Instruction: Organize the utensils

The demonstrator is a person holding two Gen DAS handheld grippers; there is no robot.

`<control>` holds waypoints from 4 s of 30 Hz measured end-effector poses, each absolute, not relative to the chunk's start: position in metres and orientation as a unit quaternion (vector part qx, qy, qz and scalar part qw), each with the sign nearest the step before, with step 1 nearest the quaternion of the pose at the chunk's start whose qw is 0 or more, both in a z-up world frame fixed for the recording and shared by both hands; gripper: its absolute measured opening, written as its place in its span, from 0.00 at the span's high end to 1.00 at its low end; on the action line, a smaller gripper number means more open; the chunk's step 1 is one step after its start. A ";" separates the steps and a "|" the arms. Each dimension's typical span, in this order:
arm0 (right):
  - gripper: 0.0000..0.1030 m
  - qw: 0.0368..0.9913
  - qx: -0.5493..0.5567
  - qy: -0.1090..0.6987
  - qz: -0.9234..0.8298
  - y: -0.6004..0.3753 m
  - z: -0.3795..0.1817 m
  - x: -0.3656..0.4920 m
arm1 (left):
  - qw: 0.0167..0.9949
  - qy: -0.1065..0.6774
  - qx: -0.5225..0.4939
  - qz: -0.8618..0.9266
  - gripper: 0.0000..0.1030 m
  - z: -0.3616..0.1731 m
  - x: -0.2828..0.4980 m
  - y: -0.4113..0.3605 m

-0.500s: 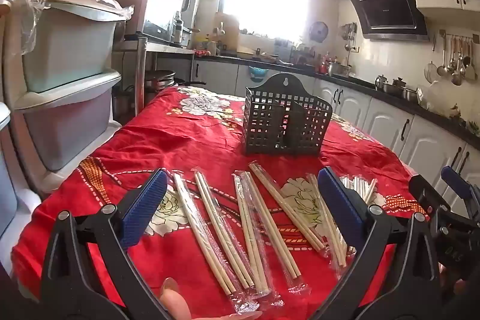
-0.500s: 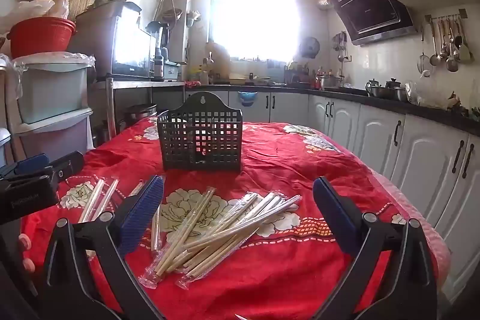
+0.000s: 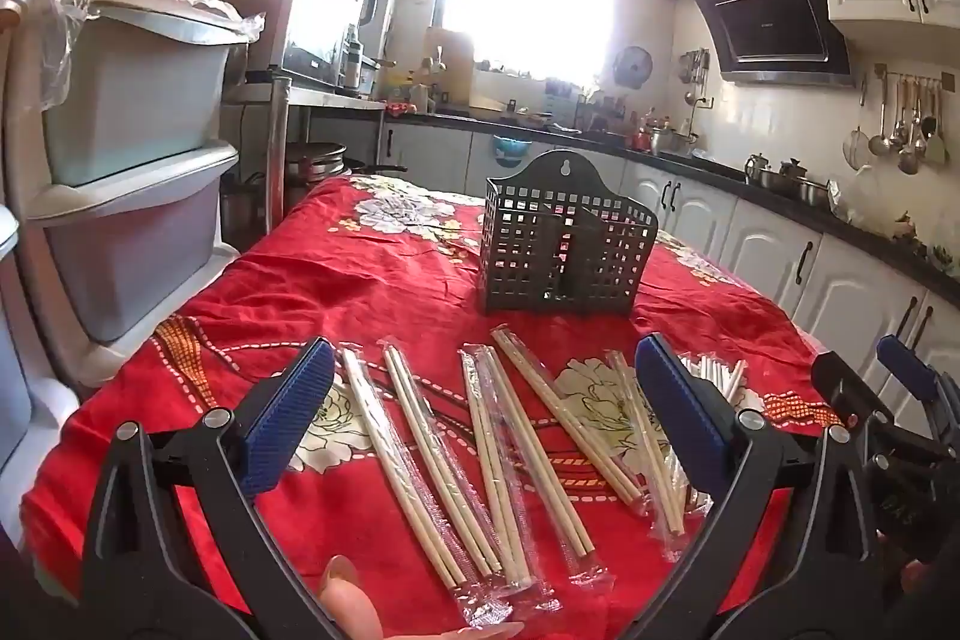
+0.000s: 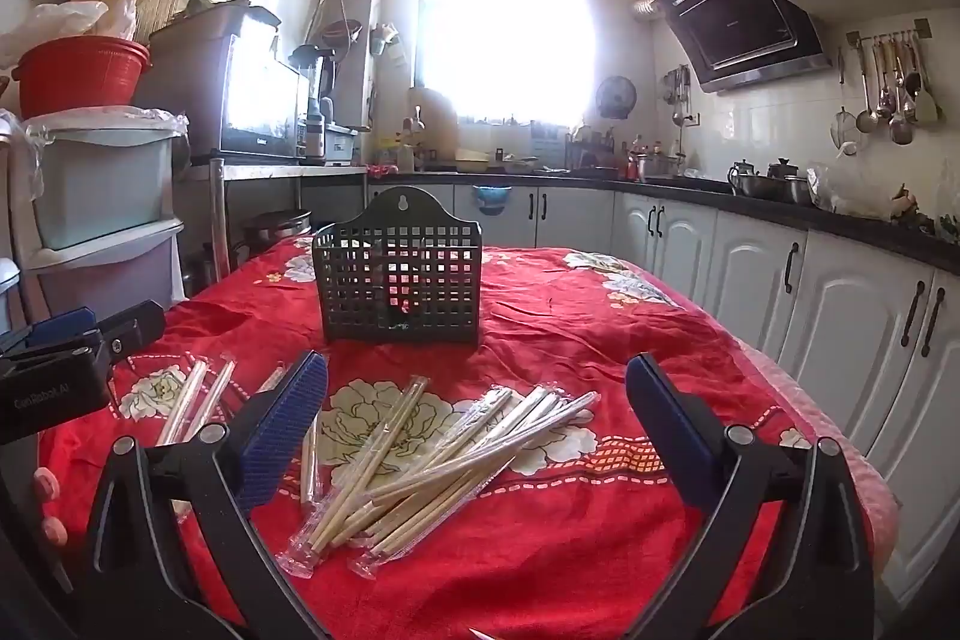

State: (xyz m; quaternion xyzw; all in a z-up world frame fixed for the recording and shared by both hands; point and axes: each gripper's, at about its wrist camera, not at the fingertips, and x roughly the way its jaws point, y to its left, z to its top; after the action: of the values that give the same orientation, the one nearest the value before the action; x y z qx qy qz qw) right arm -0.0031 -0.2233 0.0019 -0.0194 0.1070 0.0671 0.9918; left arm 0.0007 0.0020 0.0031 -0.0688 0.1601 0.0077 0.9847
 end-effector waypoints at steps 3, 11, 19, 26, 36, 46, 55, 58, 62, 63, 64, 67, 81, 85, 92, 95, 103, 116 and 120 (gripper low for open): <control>0.06 0.992 -0.019 0.106 0.067 -0.224 0.002 -0.003 | 0.985 0.159 -0.068 0.008 0.10 0.004 0.000 0.001; 0.06 0.992 -0.019 0.103 0.067 -0.225 0.003 -0.005 | 0.985 0.160 -0.067 0.006 0.10 0.006 -0.003 0.000; 0.06 0.992 -0.021 0.103 0.068 -0.222 0.004 -0.004 | 0.985 0.160 -0.068 0.005 0.10 0.006 -0.003 0.000; 0.06 0.992 -0.021 0.102 0.067 -0.222 0.003 -0.004 | 0.985 0.160 -0.068 0.005 0.10 0.006 -0.003 0.000; 0.06 0.992 -0.022 0.101 0.067 -0.222 0.003 -0.005 | 0.985 0.160 -0.067 0.005 0.10 0.006 -0.003 0.000; 0.06 0.992 -0.021 0.102 0.067 -0.220 0.003 -0.005 | 0.985 0.160 -0.068 0.005 0.10 0.006 -0.003 0.000; 0.06 0.991 -0.026 0.108 0.077 -0.218 0.003 -0.001 | 0.983 0.163 -0.079 0.013 0.10 0.006 0.001 0.003; 0.06 0.990 -0.030 0.111 0.081 -0.215 0.004 0.002 | 0.982 0.167 -0.085 0.020 0.10 0.005 0.004 0.008; 0.06 0.988 -0.030 0.120 0.093 -0.213 0.006 0.009 | 0.980 0.172 -0.101 0.024 0.10 0.003 0.006 0.017; 0.06 0.987 -0.034 0.125 0.096 -0.211 0.006 0.012 | 0.979 0.173 -0.106 0.027 0.10 0.002 0.007 0.020; 0.06 0.986 -0.037 0.128 0.098 -0.210 0.006 0.014 | 0.978 0.174 -0.108 0.029 0.10 0.002 0.008 0.023; 0.06 0.984 -0.036 0.136 0.107 -0.208 0.008 0.022 | 0.977 0.181 -0.110 0.039 0.10 0.002 0.012 0.030; 0.06 0.980 -0.031 0.159 0.117 -0.203 0.025 0.058 | 0.961 0.245 -0.131 0.005 0.10 0.005 0.049 0.057; 0.06 0.978 -0.025 0.174 0.109 -0.207 0.026 0.071 | 0.952 0.280 -0.126 -0.010 0.10 0.007 0.071 0.054; 0.06 0.973 -0.003 0.215 0.083 -0.227 0.021 0.093 | 0.926 0.347 -0.147 -0.042 0.10 -0.002 0.110 0.057; 0.06 0.969 0.012 0.237 0.072 -0.240 0.015 0.101 | 0.911 0.375 -0.158 -0.065 0.12 -0.011 0.123 0.056; 0.06 0.943 0.078 0.321 0.050 -0.274 -0.008 0.128 | 0.879 0.438 -0.174 -0.071 0.20 -0.036 0.144 0.059; 0.30 0.891 0.168 0.420 0.047 -0.302 -0.047 0.171 | 0.857 0.474 -0.188 -0.077 0.30 -0.053 0.164 0.063; 0.37 0.873 0.201 0.441 0.051 -0.310 -0.055 0.183 | 0.850 0.482 -0.196 -0.082 0.30 -0.054 0.170 0.066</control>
State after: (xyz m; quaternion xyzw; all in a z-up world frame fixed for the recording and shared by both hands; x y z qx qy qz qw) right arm 0.1828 -0.3102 -0.0553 0.2005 0.4410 0.0512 0.8733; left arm 0.1698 0.0656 -0.0535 -0.1959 0.4821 -0.0817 0.8500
